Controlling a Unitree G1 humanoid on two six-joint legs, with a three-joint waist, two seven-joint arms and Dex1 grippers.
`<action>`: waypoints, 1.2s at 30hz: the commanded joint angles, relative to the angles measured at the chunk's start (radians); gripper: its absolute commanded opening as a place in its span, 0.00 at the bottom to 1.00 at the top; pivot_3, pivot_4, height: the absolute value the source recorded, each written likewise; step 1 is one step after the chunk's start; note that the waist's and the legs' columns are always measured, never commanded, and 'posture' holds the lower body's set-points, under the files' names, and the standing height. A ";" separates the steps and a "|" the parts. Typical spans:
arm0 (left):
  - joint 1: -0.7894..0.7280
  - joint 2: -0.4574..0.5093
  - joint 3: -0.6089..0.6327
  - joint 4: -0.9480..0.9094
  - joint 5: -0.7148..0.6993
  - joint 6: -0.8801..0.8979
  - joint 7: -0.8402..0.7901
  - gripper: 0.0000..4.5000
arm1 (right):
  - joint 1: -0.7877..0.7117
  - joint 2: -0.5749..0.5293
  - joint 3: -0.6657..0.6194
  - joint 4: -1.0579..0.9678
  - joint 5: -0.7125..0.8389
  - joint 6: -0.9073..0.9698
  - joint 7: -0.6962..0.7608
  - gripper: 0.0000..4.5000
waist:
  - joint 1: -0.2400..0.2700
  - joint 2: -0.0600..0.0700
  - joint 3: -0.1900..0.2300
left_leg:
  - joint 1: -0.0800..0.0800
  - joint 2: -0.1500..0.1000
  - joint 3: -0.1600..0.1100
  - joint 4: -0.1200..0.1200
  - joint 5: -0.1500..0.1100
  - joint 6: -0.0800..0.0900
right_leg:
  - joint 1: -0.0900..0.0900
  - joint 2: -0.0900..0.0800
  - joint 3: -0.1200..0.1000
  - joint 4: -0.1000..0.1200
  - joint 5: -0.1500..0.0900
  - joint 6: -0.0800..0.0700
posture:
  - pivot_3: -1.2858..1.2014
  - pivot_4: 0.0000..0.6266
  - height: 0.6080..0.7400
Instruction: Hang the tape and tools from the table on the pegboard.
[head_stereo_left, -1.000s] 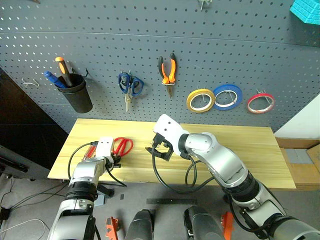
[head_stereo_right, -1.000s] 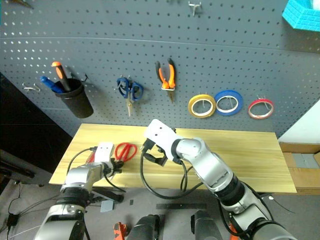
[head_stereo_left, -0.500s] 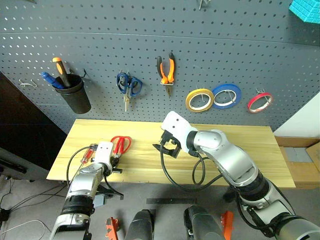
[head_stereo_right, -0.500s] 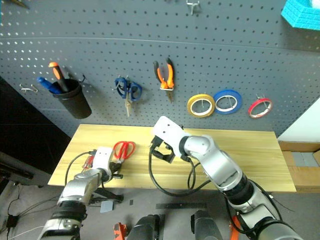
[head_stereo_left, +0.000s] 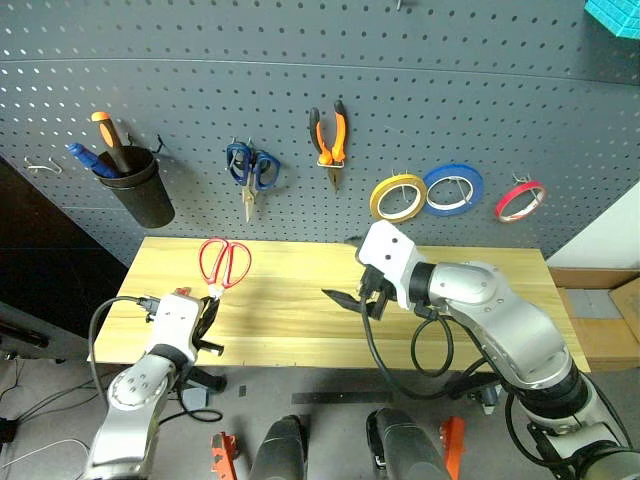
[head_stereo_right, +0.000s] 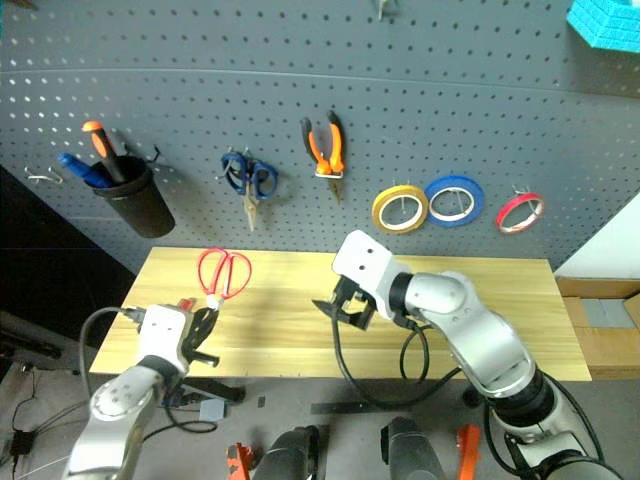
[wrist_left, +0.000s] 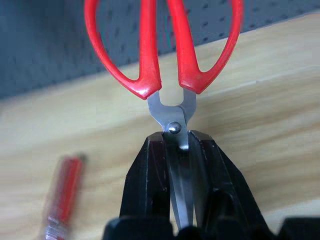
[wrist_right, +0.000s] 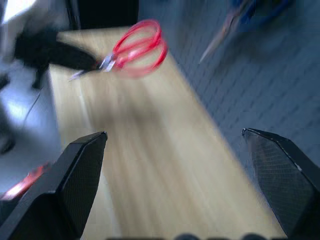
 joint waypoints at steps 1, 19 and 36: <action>0.005 0.016 0.026 -0.111 0.042 -0.120 0.023 0.06 | -0.014 0.024 -0.093 -0.018 0.048 -0.086 -0.001 1.00 | 0.005 0.000 0.000 | 0.000 0.000 0.000 0.000 0.000 0.000 | 0.000 0.000 0.000 0.000 0.000 0.000 | 0.50 0.33 1.00; -0.364 0.101 0.015 0.031 0.034 -0.173 -0.035 0.06 | -0.056 0.005 -0.103 0.001 0.160 -0.105 0.044 1.00 | 0.005 0.000 0.000 | -0.001 -0.001 0.000 0.000 0.000 0.000 | 0.000 0.004 -0.002 0.001 0.001 -0.001 | 0.50 0.31 1.00; -0.530 0.099 -0.062 0.299 0.087 -0.207 -0.047 0.06 | -0.052 0.015 -0.082 0.002 0.146 -0.110 0.012 1.00 | -0.001 0.000 0.000 | -0.001 -0.001 0.000 0.000 0.000 0.000 | 0.000 0.005 -0.002 0.004 0.001 -0.002 | 0.48 0.33 1.00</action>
